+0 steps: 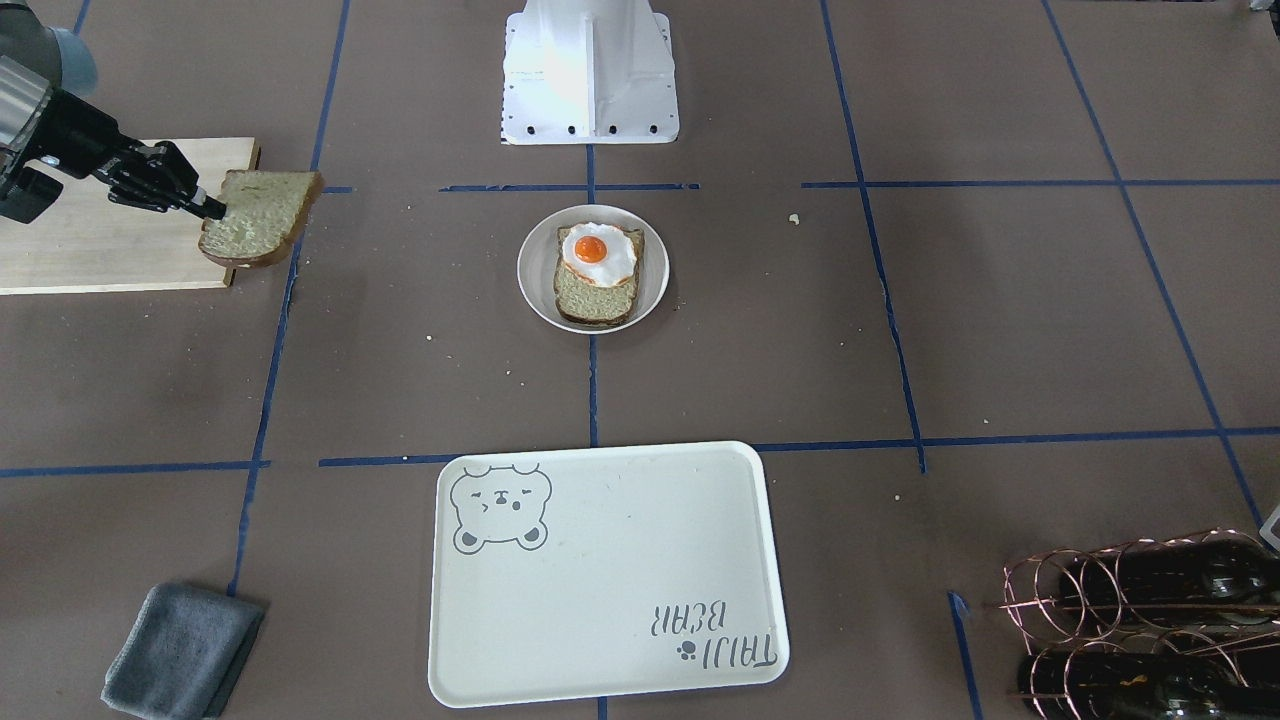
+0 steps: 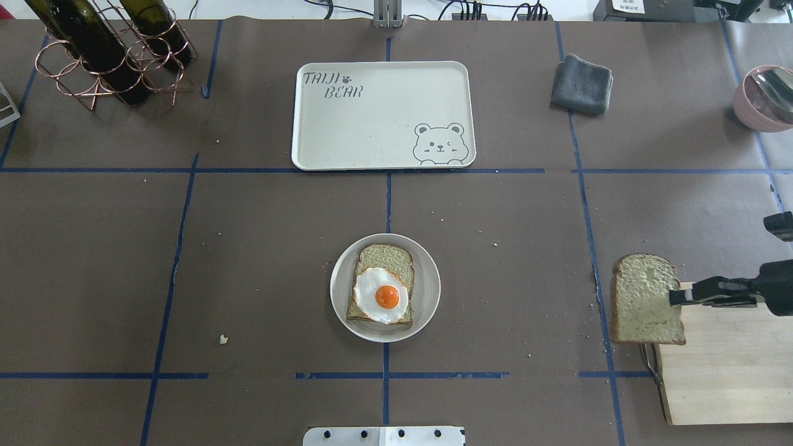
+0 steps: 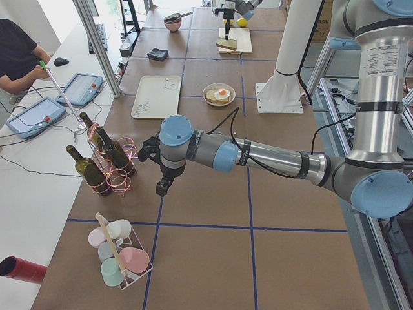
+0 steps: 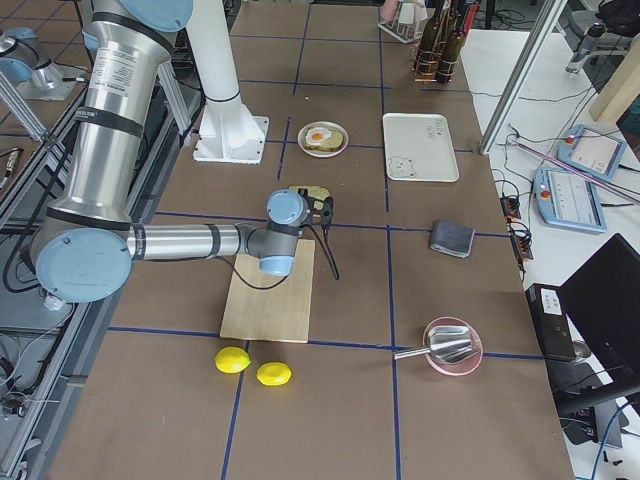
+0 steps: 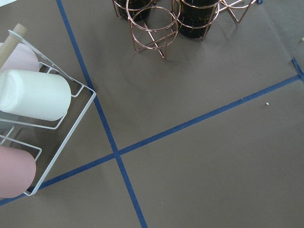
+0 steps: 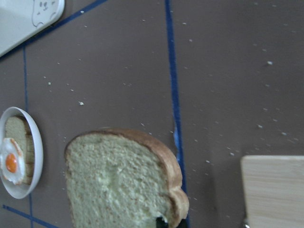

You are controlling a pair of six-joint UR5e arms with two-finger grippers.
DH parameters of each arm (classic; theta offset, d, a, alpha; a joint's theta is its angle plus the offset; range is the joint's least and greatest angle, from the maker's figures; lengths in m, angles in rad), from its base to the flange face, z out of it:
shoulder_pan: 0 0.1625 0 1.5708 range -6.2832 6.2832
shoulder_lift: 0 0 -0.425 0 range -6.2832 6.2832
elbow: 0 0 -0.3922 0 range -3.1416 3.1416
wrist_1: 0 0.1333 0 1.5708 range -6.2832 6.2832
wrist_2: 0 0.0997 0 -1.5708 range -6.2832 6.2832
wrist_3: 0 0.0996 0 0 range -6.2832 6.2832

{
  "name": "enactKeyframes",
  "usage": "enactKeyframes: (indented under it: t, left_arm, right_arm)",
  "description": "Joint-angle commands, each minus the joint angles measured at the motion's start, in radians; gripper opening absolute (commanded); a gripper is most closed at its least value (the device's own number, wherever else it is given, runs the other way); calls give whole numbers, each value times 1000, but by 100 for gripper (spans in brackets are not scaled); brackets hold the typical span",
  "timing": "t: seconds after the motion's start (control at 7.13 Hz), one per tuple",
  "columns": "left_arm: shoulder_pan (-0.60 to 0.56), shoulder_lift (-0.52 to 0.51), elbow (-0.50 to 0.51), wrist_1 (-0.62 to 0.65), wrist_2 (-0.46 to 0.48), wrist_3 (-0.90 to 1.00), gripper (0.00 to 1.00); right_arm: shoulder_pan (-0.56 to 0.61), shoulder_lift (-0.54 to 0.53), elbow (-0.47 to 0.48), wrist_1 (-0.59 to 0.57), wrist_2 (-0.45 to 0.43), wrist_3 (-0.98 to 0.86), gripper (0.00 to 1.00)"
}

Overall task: Make sandwich and place on tray
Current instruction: 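Lift the bread slice and carry it over the egg-topped bread on the plate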

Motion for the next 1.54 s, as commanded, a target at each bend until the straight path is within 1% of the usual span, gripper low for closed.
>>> enactKeyframes:
  t: [0.0,0.14,0.28,0.42,0.56,0.7,0.98,1.4]
  left_arm:
    - [1,0,1,0,0,0,100]
    - [1,5,2,0,0,0,100]
    - [1,21,-2,-2,0,2,100]
    - [1,21,-2,-2,0,2,100]
    - [1,26,-2,-2,-2,2,100]
    - [2,28,-2,-5,-8,2,100]
    - [7,34,-1,-21,-15,2,100]
    - [7,34,7,-21,-15,-1,100]
  right_arm:
    - [-66,370,-28,-306,-5,66,0]
    - [-112,512,-33,-490,-14,67,0]
    - [-158,632,-63,-620,-54,67,0]
    - [-201,697,-95,-692,-112,69,0]
    - [-218,703,-100,-696,-170,67,0]
    - [-226,703,-125,-693,-171,64,0]
    - [-274,691,-133,-693,-174,57,0]
    - [-299,661,-110,-685,-177,66,0]
